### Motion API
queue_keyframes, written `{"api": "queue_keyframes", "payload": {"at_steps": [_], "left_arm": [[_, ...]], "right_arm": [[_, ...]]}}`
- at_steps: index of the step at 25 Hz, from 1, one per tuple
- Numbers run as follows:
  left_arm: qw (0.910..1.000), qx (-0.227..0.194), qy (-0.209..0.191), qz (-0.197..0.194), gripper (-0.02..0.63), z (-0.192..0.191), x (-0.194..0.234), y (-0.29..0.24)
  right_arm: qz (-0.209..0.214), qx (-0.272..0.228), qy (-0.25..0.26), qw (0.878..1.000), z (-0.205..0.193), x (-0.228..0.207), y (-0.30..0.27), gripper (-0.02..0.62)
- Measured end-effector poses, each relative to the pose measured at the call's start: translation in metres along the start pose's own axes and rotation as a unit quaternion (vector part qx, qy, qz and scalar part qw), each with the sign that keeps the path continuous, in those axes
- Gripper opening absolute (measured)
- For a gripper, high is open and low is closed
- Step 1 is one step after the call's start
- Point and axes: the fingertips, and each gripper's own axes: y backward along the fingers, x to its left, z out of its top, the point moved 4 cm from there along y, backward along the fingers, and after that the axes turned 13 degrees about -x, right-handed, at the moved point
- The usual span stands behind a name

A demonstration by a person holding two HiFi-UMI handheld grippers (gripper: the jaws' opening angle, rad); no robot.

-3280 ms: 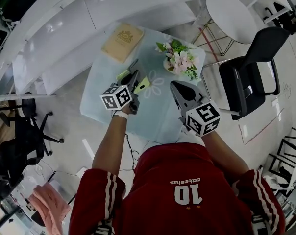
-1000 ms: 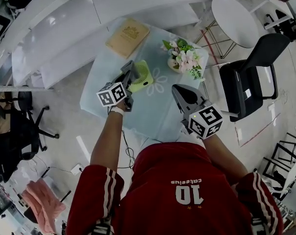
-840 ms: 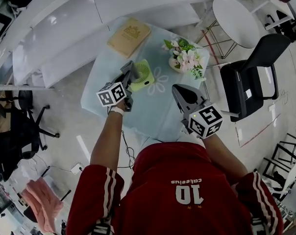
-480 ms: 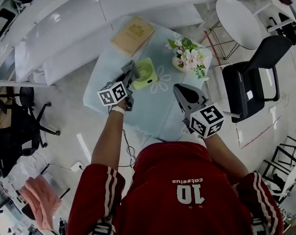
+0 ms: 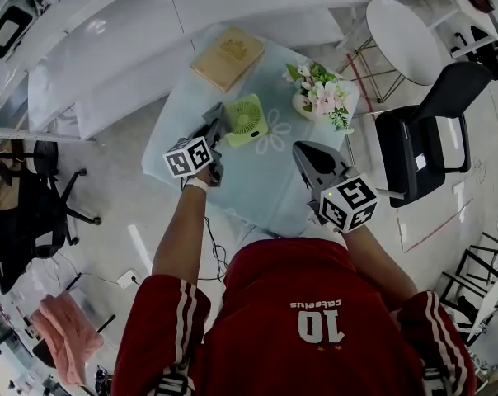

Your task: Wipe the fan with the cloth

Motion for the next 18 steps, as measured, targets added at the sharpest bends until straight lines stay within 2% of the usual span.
{"api": "queue_keyframes", "payload": {"at_steps": [18], "left_arm": [[0.9999,-0.003,-0.01,0.004,0.026,0.005,0.0,0.02]], "right_arm": [[0.005,-0.003,0.008,1.0,0.0,0.019,0.008,0.002]]}}
